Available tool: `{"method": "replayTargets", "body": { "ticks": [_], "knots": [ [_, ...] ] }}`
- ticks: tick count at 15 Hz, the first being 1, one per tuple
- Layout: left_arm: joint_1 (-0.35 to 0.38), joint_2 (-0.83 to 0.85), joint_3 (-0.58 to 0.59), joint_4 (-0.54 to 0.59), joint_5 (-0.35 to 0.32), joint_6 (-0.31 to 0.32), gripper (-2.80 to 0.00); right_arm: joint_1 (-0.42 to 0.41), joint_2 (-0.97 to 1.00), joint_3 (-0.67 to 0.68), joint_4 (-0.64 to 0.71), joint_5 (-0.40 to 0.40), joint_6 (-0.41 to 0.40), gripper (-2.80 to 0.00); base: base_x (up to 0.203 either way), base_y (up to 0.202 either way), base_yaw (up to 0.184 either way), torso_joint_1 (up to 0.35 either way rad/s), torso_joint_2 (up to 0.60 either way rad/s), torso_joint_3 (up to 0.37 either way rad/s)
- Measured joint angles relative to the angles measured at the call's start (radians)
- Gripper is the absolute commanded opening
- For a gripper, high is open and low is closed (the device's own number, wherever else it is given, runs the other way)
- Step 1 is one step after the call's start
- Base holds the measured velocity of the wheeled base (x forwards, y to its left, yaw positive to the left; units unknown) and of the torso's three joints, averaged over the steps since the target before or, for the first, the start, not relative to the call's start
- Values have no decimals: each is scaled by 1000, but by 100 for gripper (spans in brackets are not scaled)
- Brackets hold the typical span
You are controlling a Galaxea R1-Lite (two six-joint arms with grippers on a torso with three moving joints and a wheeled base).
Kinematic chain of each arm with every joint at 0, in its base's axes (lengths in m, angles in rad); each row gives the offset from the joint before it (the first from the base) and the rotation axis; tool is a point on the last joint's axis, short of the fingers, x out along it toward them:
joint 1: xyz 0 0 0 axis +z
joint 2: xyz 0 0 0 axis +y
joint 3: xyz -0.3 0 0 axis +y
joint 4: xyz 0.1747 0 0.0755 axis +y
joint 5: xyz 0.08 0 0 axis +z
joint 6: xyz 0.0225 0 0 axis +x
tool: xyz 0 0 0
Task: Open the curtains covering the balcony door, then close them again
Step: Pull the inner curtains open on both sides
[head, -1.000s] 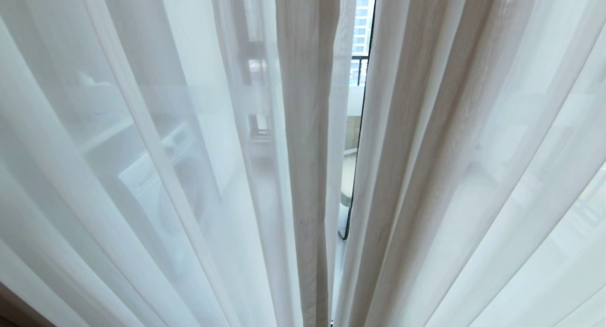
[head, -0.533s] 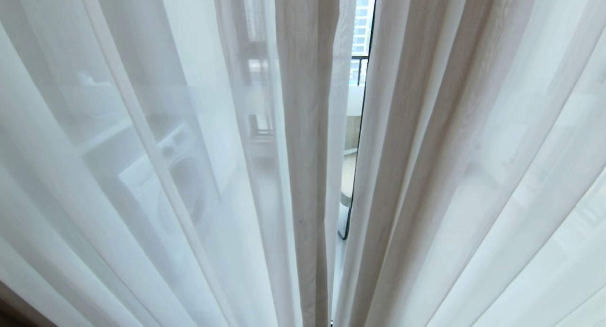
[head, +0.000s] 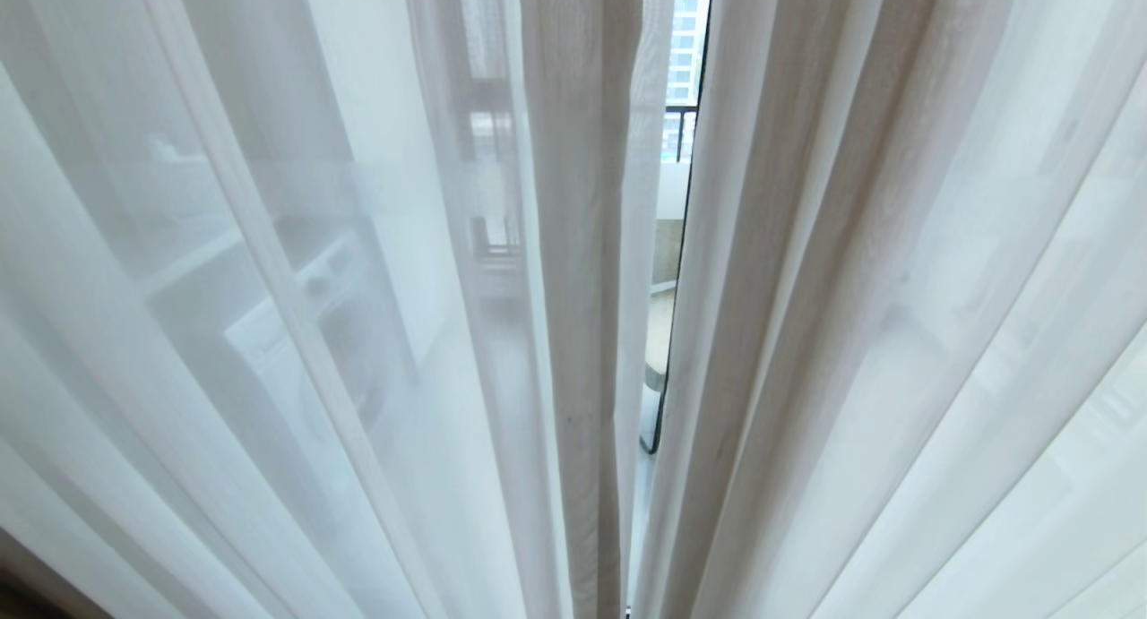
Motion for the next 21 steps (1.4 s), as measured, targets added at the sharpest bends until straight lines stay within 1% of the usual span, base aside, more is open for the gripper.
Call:
{"method": "replayTargets", "body": {
  "ticks": [1, 4, 6, 8, 10, 13, 15, 17, 19, 20, 21],
  "knots": [
    [0, 0, -3, 6, -12, 2, -280, 0, 0, 0, 0, 0, 0, -280, 0, 0, 0, 0, 0, 0],
    [0, 16, -76, 24, -72, 2, -280, 0, 0, 0, 0, 0, 0, -280, 0, 0, 0, 0, 0, 0],
    [-1, 57, -145, 27, -115, 2, -280, 0, 0, 0, 0, 0, 0, -280, 0, 0, 0, 0, 0, 0],
    [-6, 122, -225, 25, -177, 0, -280, 0, 0, 0, 0, 0, 0, -280, 0, 0, 0, 0, 0, 0],
    [-24, 208, -325, 25, -263, -12, -280, 0, 0, 0, 0, 0, 0, -280, 0, 0, 0, 0, 0, 0],
    [-59, 355, -490, 25, -438, -30, -280, 0, 0, 0, 0, 0, 0, -280, 0, 0, 0, 0, 0, 0],
    [-85, 457, -605, 24, -562, -64, -280, 0, 0, 0, 0, 0, 0, -280, 0, 0, 0, 0, 0, 0],
    [-112, 547, -695, 25, -678, -101, -280, 0, 0, 0, 0, 0, 0, -280, 0, 0, 0, 0, 0, 0],
    [-138, 628, -774, 25, -759, -110, -280, 0, 0, 0, 0, 0, 0, -280, 0, 0, 0, 0, 0, 0],
    [-156, 671, -813, 25, -788, -111, -280, 0, 0, 0, 0, 0, 0, -280, 0, 0, 0, 0, 0, 0],
    [-182, 711, -849, 24, -802, -112, -280, 0, 0, 0, 0, 0, 0, -280, 0, 0, 0, 0, 0, 0]
  ]
}}
